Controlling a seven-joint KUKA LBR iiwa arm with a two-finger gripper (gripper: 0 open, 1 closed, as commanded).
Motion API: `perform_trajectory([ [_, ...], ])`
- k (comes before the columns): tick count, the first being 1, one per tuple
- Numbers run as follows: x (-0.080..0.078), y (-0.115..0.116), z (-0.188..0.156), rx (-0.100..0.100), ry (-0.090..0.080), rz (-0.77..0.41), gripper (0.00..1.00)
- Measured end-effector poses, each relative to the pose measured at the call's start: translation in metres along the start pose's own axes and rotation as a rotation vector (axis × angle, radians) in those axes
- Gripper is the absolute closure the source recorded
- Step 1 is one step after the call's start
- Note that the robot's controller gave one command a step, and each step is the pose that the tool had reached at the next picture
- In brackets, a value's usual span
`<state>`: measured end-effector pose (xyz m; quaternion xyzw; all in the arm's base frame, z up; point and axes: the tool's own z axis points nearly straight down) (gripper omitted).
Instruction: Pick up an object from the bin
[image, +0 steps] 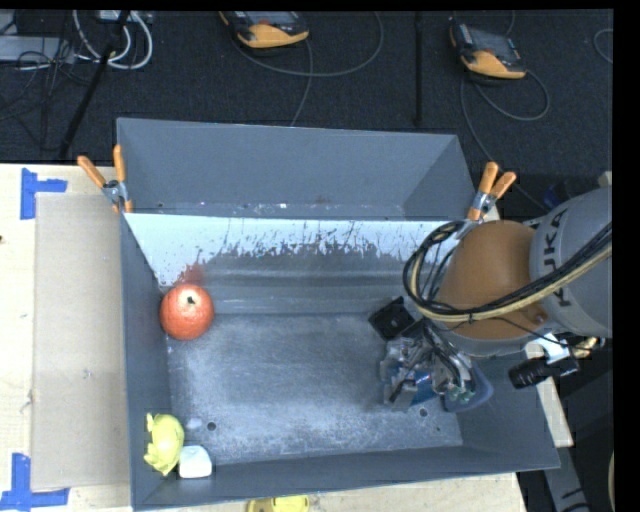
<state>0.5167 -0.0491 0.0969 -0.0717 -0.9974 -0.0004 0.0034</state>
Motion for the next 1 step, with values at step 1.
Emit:
perform_trajectory([
  [1,-0.0019,0.0000,-0.0133,0.000,-0.008,0.000,1.00],
])
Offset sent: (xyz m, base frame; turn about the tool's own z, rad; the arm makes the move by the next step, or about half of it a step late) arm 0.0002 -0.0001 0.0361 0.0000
